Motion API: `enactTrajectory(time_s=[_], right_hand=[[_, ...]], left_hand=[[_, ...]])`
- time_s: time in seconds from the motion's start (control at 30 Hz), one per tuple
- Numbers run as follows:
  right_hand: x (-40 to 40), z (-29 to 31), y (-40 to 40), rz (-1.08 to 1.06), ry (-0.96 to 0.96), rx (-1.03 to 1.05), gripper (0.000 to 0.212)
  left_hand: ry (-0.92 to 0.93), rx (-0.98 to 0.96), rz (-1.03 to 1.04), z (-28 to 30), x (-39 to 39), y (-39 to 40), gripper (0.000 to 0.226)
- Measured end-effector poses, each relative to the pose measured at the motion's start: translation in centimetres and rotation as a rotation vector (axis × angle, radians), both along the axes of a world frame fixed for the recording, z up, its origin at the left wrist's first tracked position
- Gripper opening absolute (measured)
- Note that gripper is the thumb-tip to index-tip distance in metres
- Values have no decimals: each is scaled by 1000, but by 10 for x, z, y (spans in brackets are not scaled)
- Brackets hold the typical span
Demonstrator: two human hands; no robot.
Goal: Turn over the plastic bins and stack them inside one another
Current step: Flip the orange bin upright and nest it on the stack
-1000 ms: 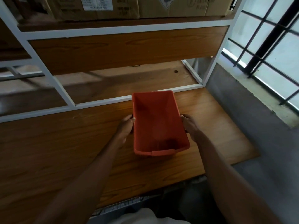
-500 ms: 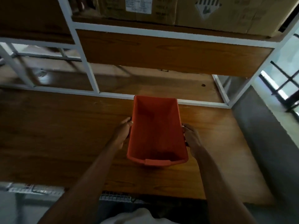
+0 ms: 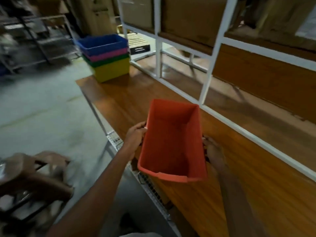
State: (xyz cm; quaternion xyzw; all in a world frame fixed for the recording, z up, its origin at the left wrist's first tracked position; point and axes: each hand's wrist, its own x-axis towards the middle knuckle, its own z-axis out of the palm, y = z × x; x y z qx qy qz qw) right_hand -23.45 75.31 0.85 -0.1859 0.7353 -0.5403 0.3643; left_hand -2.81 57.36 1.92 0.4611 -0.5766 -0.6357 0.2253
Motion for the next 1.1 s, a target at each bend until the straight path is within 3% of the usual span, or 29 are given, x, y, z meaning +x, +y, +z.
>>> enactTrajectory(time_s=[0.23,0.4,0.77,1.1], right_hand=[[33,7,-90,139,-3,-21,26],[59,6,-159,107,-41,-49,15],[122,65,-314,126,37,-103,24],[105,101,-459,-54,61,-182,23]], left_hand=[[30,-14,198,7,64,-53,38],[47,-26,279,13,98,-113,39],[102,-112,232,66,157,-282,38],[146,-167,117,100,124,-449,37]])
